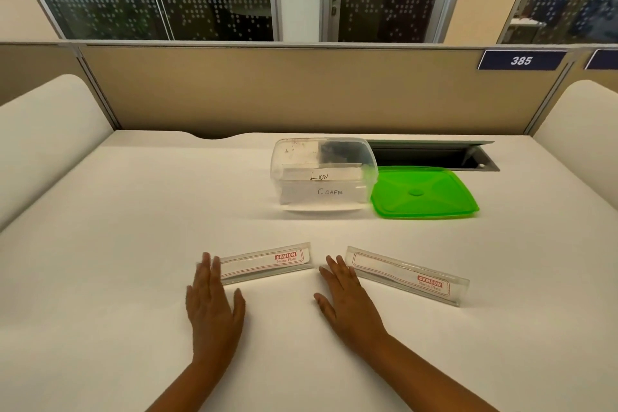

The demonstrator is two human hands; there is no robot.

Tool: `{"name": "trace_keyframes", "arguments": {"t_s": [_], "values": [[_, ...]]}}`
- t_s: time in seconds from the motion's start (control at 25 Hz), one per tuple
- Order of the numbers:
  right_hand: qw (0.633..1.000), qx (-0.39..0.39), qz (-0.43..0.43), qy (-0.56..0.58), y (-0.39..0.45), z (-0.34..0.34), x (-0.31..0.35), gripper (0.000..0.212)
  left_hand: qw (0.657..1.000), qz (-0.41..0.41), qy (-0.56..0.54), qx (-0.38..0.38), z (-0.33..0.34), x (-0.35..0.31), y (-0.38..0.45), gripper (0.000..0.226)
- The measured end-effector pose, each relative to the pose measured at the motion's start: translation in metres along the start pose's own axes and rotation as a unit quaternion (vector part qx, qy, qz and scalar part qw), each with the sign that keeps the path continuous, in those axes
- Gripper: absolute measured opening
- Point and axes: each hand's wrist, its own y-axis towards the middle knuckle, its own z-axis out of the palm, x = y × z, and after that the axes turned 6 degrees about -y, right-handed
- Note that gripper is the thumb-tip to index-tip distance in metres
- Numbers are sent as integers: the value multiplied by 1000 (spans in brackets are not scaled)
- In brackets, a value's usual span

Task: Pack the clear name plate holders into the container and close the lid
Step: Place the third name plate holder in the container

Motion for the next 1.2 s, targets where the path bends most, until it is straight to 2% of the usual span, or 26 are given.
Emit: {"name": "trace_keyframes", "arguments": {"t_s": [0.12,0.2,0.48,0.84,1.04,1.2], "values": [[1000,25,9,-6,5,3,4,58,986,-162,-32,-24,0,3,10,65],[999,35,20,-5,10,6,9,59,978,-206,-26,-5,2,3,12,64],[999,17,28,-12,13,13,8,57,981,-192,32,21,7,1,10,64],[998,-5,53,37,12,15,8,55,981,-190,-8,-22,5,7,13,55],[989,6,86,124,11,6,7,48,980,-183,-69,-41,2,7,10,52],[962,-1,144,234,7,-5,15,40,973,-176,-138,-57,-2,8,7,52]]}}
